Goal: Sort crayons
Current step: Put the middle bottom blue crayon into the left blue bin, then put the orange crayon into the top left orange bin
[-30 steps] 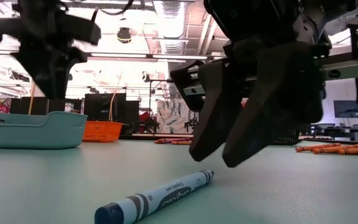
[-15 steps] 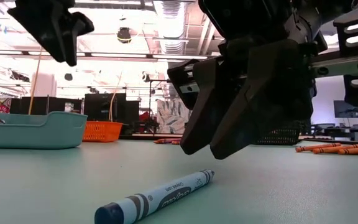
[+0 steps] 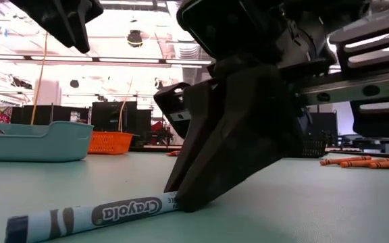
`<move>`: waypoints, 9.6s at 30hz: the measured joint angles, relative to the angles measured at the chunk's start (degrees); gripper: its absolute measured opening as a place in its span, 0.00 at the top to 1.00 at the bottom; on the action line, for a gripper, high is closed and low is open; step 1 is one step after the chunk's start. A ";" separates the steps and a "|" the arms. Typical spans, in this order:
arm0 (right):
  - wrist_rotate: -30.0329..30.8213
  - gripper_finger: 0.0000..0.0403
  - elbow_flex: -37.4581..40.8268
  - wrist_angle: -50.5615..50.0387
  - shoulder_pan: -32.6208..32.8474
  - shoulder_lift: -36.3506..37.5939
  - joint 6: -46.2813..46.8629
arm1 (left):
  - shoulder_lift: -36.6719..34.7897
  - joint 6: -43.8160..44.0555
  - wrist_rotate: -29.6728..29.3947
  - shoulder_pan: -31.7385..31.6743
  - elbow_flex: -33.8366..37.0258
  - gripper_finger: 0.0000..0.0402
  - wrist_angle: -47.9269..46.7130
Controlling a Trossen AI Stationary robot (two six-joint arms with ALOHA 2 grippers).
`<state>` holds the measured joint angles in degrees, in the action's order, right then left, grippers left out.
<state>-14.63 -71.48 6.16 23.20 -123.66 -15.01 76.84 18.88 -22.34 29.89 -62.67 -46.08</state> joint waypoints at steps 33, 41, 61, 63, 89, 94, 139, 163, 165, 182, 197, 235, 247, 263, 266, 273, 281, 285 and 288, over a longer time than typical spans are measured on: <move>15.97 1.00 0.01 3.04 5.95 30.34 -13.52 | 7.14 -36.81 -36.69 18.08 0.11 0.69 41.85; 16.22 1.00 -0.04 6.08 6.71 33.03 -16.97 | 14.88 -66.37 -34.58 18.07 0.11 0.69 76.63; 16.22 1.00 -0.04 6.81 7.17 32.54 -18.61 | 19.89 -75.69 -11.23 13.08 0.11 0.69 97.03; 16.22 1.00 -0.04 6.84 7.15 32.54 -18.58 | 19.89 -75.30 -9.65 12.94 0.11 0.69 96.95; 16.26 1.00 -0.04 6.09 7.04 32.54 -17.85 | 19.81 -70.66 0.75 10.10 0.03 0.96 97.43; 16.19 0.95 -0.04 5.20 6.26 32.54 -15.00 | 19.76 -70.43 0.43 10.12 0.00 0.97 96.46; 46.93 0.49 5.99 -32.72 18.67 32.61 27.48 | -0.09 -7.15 3.30 -16.54 9.78 0.98 -12.82; 46.76 0.51 5.99 -38.43 23.70 32.61 32.63 | -0.07 -7.54 8.23 -19.60 13.06 0.65 -4.95; 45.60 0.51 6.05 -41.83 24.84 32.61 36.03 | -0.05 -6.60 8.15 -18.12 11.50 0.65 -4.72; 32.44 0.51 6.54 -59.27 29.39 24.39 49.30 | 6.04 -9.03 7.58 -0.69 9.16 0.65 35.75; 20.69 0.65 6.58 -55.21 22.19 20.13 39.96 | 21.86 -13.16 8.56 2.42 9.16 0.65 57.33; 17.64 0.99 5.94 -51.29 22.80 15.51 40.28 | 22.75 -13.29 7.48 3.30 9.16 0.65 63.68; 25.03 1.00 2.20 -50.66 22.82 18.20 38.67 | 22.75 -13.31 6.23 3.51 9.16 0.65 63.59; 39.09 1.00 0.12 -49.56 22.77 26.56 31.50 | 22.73 -13.34 0.54 4.24 9.16 0.65 63.52; 42.65 1.00 0.13 -47.60 22.61 27.96 28.87 | 22.73 -14.44 -3.48 4.27 9.18 0.65 63.90; 48.42 1.00 0.13 -36.93 20.81 30.14 17.56 | 22.73 -27.86 -15.16 5.36 9.20 0.65 76.20; 49.64 1.00 0.11 -22.71 18.91 32.77 3.98 | 22.69 -47.28 -15.08 6.48 9.20 0.65 93.97; 47.52 1.00 0.12 -17.99 18.41 33.55 -0.39 | 22.69 -51.91 -13.80 6.49 9.20 0.65 98.85; 45.59 1.00 0.11 -15.60 17.71 33.62 -1.88 | 22.69 -54.93 -11.36 6.49 9.20 0.65 102.68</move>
<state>30.96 -71.37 -9.44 40.92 -90.04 -16.90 99.53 -36.05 -33.70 36.38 -53.47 56.61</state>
